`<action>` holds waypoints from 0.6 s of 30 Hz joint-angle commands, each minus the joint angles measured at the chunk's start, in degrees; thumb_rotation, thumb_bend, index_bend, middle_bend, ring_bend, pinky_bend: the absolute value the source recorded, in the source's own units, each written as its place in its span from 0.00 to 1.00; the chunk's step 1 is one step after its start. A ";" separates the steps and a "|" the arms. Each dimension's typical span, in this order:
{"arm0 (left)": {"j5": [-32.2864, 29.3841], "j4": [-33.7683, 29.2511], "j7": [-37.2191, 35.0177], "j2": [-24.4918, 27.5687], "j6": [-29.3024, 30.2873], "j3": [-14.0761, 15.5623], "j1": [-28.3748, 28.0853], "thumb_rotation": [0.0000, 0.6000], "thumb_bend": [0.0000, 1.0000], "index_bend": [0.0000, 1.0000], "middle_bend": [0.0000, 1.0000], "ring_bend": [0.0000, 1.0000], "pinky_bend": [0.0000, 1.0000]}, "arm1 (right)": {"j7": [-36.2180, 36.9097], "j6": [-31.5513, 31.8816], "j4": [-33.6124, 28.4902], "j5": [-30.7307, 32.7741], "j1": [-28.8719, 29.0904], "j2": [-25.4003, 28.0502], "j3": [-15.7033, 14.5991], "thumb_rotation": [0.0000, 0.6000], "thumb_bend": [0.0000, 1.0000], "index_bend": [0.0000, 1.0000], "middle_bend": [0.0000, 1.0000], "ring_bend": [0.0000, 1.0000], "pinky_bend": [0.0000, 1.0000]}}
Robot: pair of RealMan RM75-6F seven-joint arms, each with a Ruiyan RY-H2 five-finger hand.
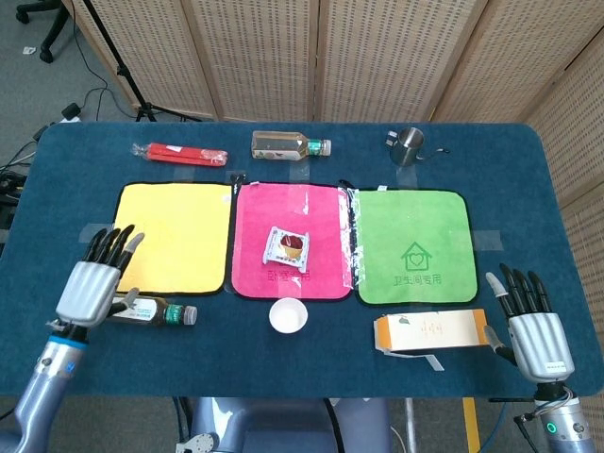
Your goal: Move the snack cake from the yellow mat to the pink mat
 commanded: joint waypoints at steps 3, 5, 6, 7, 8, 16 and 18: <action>4.24 -1.04 -0.93 -0.35 5.44 3.58 6.93 1.00 0.27 0.00 0.00 0.00 0.00 | 1.15 1.52 0.38 -0.87 -0.52 0.17 0.01 1.00 0.34 0.00 0.00 0.00 0.00; 4.74 -0.68 -1.18 -0.11 6.03 3.81 8.08 1.00 0.27 0.00 0.00 0.00 0.00 | 1.43 2.02 0.41 -1.15 -0.70 0.28 -0.03 1.00 0.34 0.00 0.00 0.00 0.00; 5.29 -0.45 -0.74 0.11 6.43 3.74 8.56 1.00 0.27 0.00 0.00 0.00 0.00 | 1.59 2.42 0.45 -1.29 -0.80 0.27 0.03 1.00 0.34 0.00 0.00 0.00 0.00; 5.54 -0.36 -0.61 0.09 6.67 3.63 8.80 1.00 0.27 0.00 0.00 0.00 0.00 | 1.64 2.58 0.49 -1.34 -0.85 0.25 0.06 1.00 0.34 0.00 0.00 0.00 0.00; 5.78 -0.25 -0.47 0.03 6.94 3.46 9.02 1.00 0.27 0.00 0.00 0.00 0.00 | 1.67 2.73 0.53 -1.40 -0.89 0.22 0.08 1.00 0.34 0.00 0.00 0.00 0.00; 9.39 1.16 -0.81 -0.12 7.14 2.58 10.23 1.00 0.27 0.00 0.00 0.00 0.00 | 1.76 3.21 -0.03 -3.25 -1.14 0.55 -0.93 1.00 0.34 0.00 0.00 0.00 0.00; 9.65 1.00 -1.11 0.11 7.08 2.21 10.65 1.00 0.27 0.00 0.00 0.00 0.00 | 1.51 3.26 -0.39 -3.70 -1.20 0.68 -1.19 1.00 0.34 0.00 0.00 0.00 0.00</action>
